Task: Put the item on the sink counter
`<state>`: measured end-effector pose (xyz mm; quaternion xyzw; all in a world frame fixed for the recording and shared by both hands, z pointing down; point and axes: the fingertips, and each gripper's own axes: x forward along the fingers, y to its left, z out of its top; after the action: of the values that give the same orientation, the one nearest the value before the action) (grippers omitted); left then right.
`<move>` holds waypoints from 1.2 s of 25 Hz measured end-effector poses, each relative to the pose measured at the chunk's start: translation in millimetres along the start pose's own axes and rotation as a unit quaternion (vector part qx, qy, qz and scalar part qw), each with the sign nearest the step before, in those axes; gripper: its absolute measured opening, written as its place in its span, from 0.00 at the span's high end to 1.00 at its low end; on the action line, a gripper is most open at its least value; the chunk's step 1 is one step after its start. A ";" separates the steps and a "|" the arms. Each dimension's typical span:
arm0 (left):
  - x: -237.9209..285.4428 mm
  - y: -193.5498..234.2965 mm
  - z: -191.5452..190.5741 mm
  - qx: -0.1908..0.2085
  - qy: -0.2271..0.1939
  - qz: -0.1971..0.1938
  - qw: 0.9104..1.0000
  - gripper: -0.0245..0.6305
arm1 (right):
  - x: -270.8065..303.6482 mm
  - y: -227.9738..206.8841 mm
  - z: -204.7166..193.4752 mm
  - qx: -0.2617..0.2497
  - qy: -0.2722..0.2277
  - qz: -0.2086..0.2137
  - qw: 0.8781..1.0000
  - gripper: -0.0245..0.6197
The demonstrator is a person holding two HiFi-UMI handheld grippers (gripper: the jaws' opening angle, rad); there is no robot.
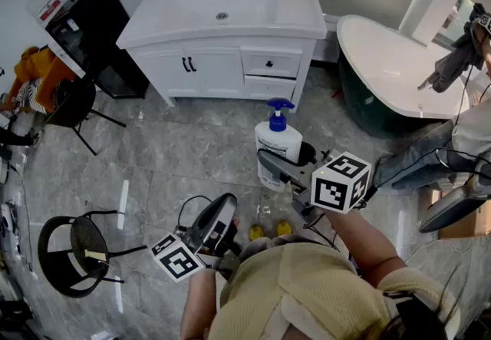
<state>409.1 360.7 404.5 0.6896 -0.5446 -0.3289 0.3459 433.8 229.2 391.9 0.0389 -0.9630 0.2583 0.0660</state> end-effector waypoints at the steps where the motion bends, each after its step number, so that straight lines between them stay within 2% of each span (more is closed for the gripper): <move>1: 3.6 2.1 10.2 0.036 0.005 0.018 0.999 0.85 | -0.2 -0.5 -0.7 0.004 -0.002 -0.001 1.000 0.53; 3: 10.5 7.0 29.5 0.112 0.014 0.065 0.991 0.84 | -0.3 -1.4 -2.1 0.010 -0.003 -0.003 1.000 0.53; 4: 13.6 10.1 38.2 0.153 0.015 0.098 0.983 0.83 | -0.2 -1.9 -2.9 0.011 -0.002 -0.004 1.000 0.53; 5: 16.1 13.8 46.3 0.193 0.016 0.137 0.971 0.83 | 0.1 -2.5 -3.8 0.011 0.000 -0.005 1.000 0.53; 7: 18.9 21.0 61.1 0.270 0.015 0.215 0.939 0.83 | 0.7 -3.6 -5.5 0.011 0.004 -0.006 1.000 0.53; 8: 19.7 22.8 67.7 0.302 0.014 0.242 0.922 0.85 | 0.7 -4.0 -5.7 0.012 0.004 -0.007 1.000 0.53; 9: 20.6 23.5 73.6 0.326 0.013 0.259 0.909 0.87 | 0.6 -4.2 -5.5 0.012 0.004 -0.009 1.000 0.53; 10: 21.5 23.4 78.6 0.341 0.010 0.267 0.901 0.88 | 0.4 -4.1 -5.0 0.012 0.004 -0.010 1.000 0.53; 11: 22.1 22.7 82.9 0.347 0.006 0.271 0.898 0.88 | 0.3 -3.8 -4.2 0.011 0.004 -0.011 1.000 0.53; 14: 20.8 18.6 91.7 0.359 -0.012 0.275 0.892 0.88 | -0.4 -1.3 -2.3 0.005 0.002 -0.014 1.000 0.53; 19: 21.2 21.5 90.7 0.367 -0.001 0.280 0.887 0.89 | -2.3 0.7 -1.3 0.000 0.001 -0.018 1.000 0.53; 21: 19.8 22.8 90.4 0.359 -0.005 0.280 0.890 0.89 | -3.6 2.5 -1.2 0.003 -0.002 -0.017 1.000 0.53; 26: 16.0 21.9 89.1 0.327 -0.012 0.264 0.907 0.89 | -4.7 9.5 2.3 -0.001 -0.010 -0.011 1.000 0.53; 30: 10.9 24.9 85.7 0.326 0.003 0.262 0.908 0.90 | 0.5 15.1 3.7 -0.012 -0.008 -0.012 1.000 0.53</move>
<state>327.0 335.6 377.8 0.5975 -0.7815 -0.0280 0.1772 431.3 240.3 381.4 0.0516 -0.9660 0.2458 0.0623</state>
